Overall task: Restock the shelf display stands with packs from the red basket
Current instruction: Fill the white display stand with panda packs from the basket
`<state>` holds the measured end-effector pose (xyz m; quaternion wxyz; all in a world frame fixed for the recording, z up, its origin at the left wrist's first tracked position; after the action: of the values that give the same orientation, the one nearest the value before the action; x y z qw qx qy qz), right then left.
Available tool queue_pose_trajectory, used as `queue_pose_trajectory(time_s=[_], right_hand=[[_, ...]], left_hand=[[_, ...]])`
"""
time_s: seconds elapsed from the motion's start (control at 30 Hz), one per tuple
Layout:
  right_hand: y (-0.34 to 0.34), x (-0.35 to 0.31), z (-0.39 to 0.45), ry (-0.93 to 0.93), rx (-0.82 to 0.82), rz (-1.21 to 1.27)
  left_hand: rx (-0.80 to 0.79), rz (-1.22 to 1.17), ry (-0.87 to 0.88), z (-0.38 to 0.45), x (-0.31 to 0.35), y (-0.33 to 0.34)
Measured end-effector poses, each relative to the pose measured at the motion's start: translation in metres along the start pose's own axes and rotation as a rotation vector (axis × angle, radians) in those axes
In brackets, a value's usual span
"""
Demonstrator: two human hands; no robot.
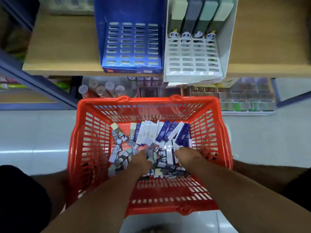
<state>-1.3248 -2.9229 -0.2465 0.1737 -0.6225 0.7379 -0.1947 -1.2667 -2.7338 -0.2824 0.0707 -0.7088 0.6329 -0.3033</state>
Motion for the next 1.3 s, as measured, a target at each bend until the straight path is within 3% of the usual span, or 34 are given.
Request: queue_pose_trajectory(time_s=[0.23, 0.5, 0.6, 0.73, 1.03, 1.17, 1.3], right_hand=[[-0.009, -0.002, 0.003, -0.019, -0.007, 0.066], [-0.081, -0.027, -0.037, -0.171, 0.143, 0.174], [-0.117, -0.035, -0.066, -0.243, 0.167, 0.221], [-0.172, -0.035, -0.125, -0.295, 0.241, 0.235], [-0.278, 0.018, -0.235, -0.359, 0.460, 0.582], [-0.310, 0.050, -0.265, -0.341, 0.730, 0.682], [-0.320, 0.077, -0.259, -0.222, 1.101, 0.783]], left_hand=[[0.096, -0.120, -0.045, 0.003, 0.006, 0.012], [0.175, -0.198, 0.071, -0.024, 0.020, -0.066], [0.154, -0.237, 0.187, -0.052, 0.037, -0.097], [0.116, -0.118, 0.342, -0.100, 0.081, -0.144], [0.356, 0.140, 0.664, -0.199, 0.159, -0.259], [0.433, 0.123, 0.825, -0.234, 0.181, -0.288], [0.508, -0.100, 0.866, -0.238, 0.189, -0.293]])
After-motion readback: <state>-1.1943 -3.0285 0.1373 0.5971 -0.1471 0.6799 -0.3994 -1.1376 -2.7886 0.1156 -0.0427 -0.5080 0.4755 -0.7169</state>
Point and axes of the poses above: each hand's wrist, its own z-axis towards the middle knuckle, its own y-axis out of the palm, x = y × z, the point moved 5 cm from there along z, towards the middle knuckle, and after that the axes turned 2 degrees about y, right-handed, at the moved point
